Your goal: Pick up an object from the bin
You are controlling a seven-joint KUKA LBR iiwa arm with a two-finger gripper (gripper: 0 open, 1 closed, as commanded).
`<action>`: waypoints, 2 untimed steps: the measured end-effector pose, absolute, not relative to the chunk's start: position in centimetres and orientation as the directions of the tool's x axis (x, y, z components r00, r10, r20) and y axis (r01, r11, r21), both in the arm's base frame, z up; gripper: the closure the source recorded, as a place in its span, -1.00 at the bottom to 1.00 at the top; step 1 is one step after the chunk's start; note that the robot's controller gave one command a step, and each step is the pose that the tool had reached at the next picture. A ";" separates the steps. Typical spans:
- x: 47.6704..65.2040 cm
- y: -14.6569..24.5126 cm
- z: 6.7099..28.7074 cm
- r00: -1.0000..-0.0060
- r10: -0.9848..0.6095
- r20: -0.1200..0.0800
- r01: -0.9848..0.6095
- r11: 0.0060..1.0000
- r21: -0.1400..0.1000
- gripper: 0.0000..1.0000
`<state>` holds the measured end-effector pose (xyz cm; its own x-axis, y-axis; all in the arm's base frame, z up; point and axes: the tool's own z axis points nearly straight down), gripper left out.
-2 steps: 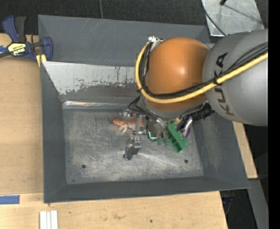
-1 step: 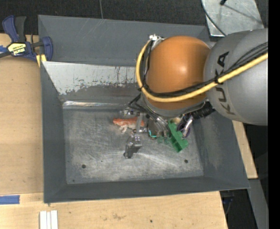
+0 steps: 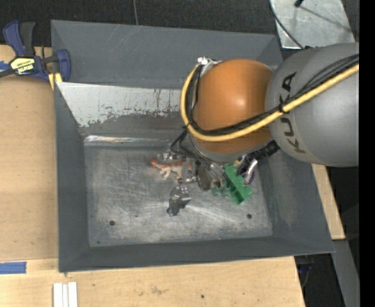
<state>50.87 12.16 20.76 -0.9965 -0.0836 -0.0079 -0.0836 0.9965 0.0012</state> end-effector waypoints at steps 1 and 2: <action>54.2 13.9 21.0 -0.987 -0.158 0.007 -0.158 0.987 -0.001 -1.00; 54.1 13.6 18.9 -0.978 -0.208 -0.016 -0.208 0.978 0.001 -1.00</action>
Offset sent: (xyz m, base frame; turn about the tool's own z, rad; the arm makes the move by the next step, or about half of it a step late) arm -0.0125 -0.0146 -0.1217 -0.1938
